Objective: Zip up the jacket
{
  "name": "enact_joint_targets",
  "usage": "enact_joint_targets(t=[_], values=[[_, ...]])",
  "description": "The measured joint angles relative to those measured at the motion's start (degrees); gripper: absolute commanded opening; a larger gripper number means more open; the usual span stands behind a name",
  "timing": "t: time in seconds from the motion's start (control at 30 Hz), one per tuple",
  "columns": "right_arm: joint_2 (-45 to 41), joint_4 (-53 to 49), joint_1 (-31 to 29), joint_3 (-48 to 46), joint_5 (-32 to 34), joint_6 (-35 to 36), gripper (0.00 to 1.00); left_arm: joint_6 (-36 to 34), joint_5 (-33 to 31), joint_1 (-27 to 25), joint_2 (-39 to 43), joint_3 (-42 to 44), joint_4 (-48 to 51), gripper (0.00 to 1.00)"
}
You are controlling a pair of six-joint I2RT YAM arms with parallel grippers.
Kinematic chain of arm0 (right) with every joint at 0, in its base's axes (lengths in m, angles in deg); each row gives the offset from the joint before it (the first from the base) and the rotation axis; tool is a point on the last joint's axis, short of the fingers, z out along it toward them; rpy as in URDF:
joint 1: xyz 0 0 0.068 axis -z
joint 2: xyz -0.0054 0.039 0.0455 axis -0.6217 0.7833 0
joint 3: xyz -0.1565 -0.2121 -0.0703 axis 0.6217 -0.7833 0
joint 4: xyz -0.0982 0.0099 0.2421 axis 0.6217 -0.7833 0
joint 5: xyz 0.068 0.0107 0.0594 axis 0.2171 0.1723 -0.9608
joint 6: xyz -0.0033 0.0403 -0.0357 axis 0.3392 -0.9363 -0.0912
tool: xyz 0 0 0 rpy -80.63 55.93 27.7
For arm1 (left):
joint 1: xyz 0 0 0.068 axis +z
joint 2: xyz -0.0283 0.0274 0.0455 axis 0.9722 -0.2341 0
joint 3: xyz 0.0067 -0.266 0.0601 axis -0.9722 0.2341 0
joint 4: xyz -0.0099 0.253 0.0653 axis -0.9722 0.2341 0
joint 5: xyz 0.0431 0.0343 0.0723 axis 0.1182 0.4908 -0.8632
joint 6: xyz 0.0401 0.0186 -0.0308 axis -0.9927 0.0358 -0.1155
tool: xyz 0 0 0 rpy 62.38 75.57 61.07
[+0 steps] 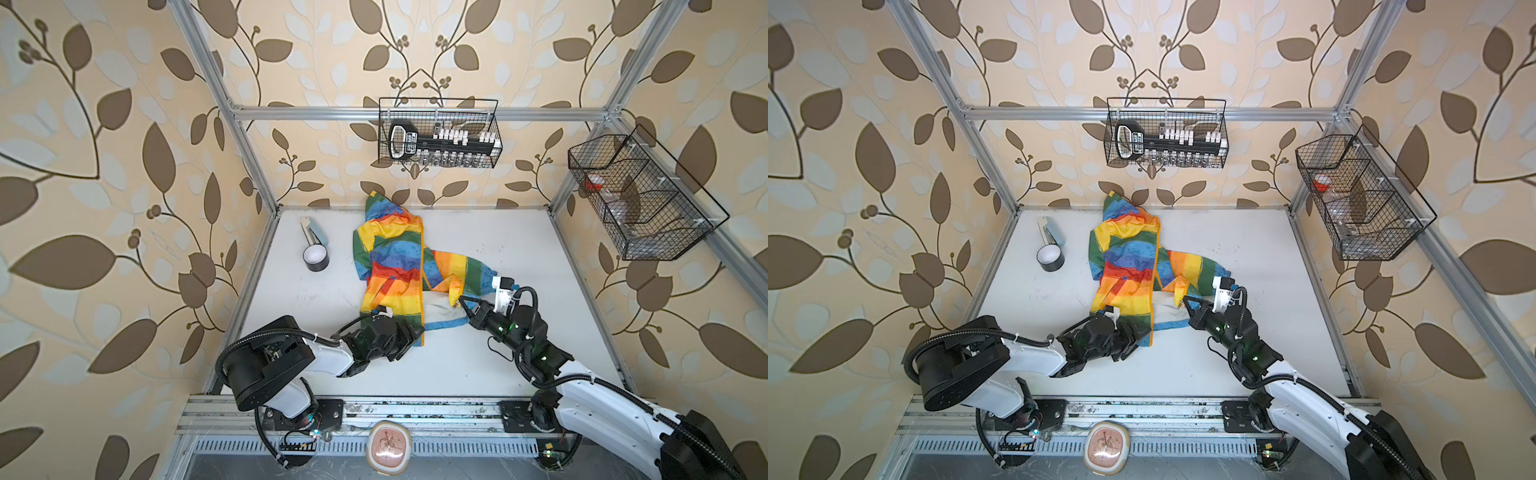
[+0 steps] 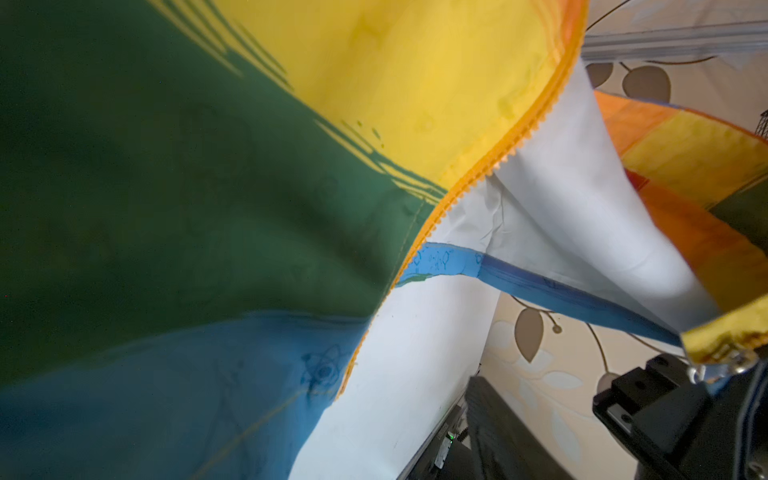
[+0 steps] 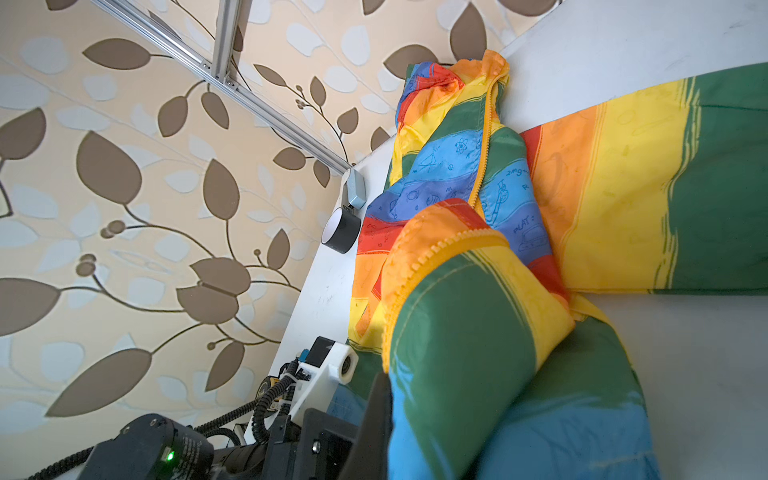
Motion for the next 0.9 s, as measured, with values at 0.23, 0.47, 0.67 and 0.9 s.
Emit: enact_joint_targets(t=[0.23, 0.47, 0.67, 0.9], values=[[-0.11, 0.02, 0.02, -0.15, -0.02, -0.31, 0.00, 0.04, 0.02, 0.00, -4.20, -1.46, -3.41, 0.48], [-0.52, -0.11, 0.02, -0.48, -0.04, -0.42, 0.00, 0.92, 0.24, 0.02, -9.42, -1.84, -9.20, 0.25], [-1.84, -0.55, 0.02, -0.48, -0.07, -0.39, 0.00, 1.81, 0.59, 0.02, -12.52, -1.92, -12.96, 0.13], [-2.10, -1.53, 0.02, -0.48, -0.44, -0.35, 0.00, 1.25, 0.94, 0.15, -11.89, -2.05, -12.07, 0.29]])
